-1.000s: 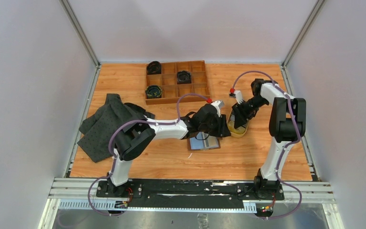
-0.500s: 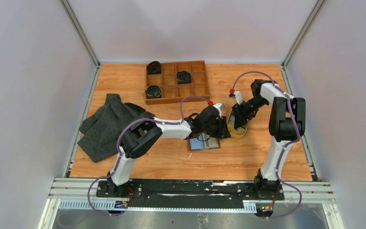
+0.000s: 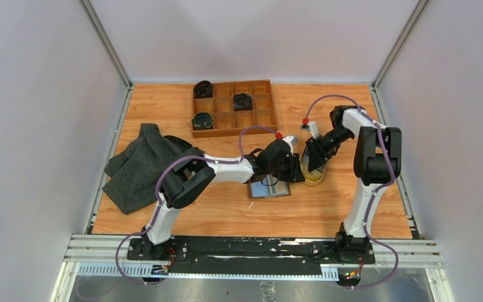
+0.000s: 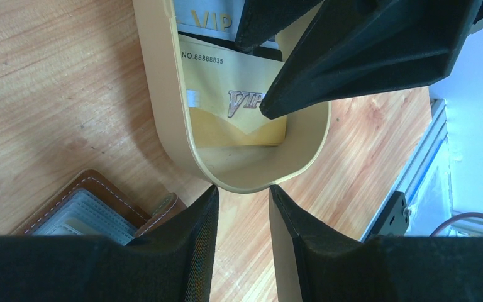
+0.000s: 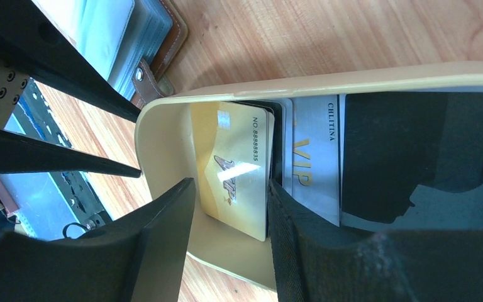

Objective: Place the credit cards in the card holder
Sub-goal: Pick up the credit card from the storage box.

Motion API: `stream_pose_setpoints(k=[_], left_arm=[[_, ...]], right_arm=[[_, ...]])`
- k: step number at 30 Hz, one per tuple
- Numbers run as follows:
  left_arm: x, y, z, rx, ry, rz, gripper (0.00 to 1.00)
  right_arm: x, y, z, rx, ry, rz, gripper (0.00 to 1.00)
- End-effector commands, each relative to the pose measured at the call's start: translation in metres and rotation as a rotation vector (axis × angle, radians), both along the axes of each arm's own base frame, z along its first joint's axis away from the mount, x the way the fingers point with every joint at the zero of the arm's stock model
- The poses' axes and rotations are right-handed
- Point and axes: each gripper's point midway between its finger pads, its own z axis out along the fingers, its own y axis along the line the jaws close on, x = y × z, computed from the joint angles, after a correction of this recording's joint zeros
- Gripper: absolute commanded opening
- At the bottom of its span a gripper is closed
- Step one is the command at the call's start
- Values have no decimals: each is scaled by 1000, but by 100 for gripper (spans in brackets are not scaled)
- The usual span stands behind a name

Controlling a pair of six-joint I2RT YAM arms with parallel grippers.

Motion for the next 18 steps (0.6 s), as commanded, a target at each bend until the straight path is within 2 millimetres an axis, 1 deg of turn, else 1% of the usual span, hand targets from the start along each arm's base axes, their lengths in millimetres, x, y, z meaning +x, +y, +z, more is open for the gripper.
stream_pose_setpoints(k=[1,11,18], left_arm=[[9,-6,1,-12,-18,12,37],[12,-4,3,-14,-21,15,37],[13,-3,4,-13,-25,14,36]], right_arm=[[-19,17,17,82,99,-3,49],[-21,21,26,111,105,-9,48],[-29,25,30,141,135,-8,46]])
